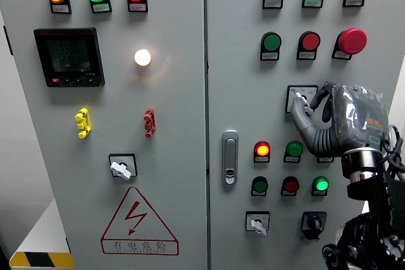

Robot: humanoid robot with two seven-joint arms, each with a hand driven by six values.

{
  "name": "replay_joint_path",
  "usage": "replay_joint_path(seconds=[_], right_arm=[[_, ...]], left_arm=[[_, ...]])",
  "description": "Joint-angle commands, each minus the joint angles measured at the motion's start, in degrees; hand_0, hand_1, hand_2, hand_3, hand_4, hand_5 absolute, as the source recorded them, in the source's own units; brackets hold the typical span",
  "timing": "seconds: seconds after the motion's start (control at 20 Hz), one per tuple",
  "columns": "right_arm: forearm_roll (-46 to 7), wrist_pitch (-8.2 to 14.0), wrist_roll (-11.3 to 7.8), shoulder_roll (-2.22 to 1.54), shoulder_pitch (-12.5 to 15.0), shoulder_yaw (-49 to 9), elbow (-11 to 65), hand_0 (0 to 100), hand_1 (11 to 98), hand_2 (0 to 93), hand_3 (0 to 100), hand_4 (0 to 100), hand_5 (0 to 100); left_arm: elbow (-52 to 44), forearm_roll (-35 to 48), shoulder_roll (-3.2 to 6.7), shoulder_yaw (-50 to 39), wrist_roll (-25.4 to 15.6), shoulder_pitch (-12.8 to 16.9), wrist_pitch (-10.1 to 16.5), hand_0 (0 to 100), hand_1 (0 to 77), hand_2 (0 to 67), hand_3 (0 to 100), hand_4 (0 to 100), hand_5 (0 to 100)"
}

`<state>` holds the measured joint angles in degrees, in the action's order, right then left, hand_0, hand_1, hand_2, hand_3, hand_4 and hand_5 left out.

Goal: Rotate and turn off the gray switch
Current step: 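Rotate the right hand to turn the switch handle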

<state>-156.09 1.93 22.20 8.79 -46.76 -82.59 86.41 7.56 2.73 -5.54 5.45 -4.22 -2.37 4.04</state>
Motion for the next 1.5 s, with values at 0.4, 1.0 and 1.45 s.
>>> replay_joint_path(seconds=[0.4,1.0,1.45], right_arm=[[0.0,0.0,0.12,0.0,0.0,0.41,-0.01,59,34.7,74.1,92,100,100],[0.0,0.27,0.04,0.09,0.0,0.41,-0.01,62,34.8,75.6,94,100,100],[-0.09,1.5,-0.67,0.53,2.02,-0.03,3.15,67,31.5,58.2,90,82,100]], left_arm=[[0.0,-0.01,0.0,-0.01,0.0,0.0,0.0,85,0.0,13.4,19,8,11],[0.0,-0.01,0.0,-0.01,0.0,0.0,0.0,85,0.0,13.4,19,8,11],[0.0,-0.01,0.0,-0.01,0.0,0.0,0.0,84,0.0,13.4,19,8,11]])
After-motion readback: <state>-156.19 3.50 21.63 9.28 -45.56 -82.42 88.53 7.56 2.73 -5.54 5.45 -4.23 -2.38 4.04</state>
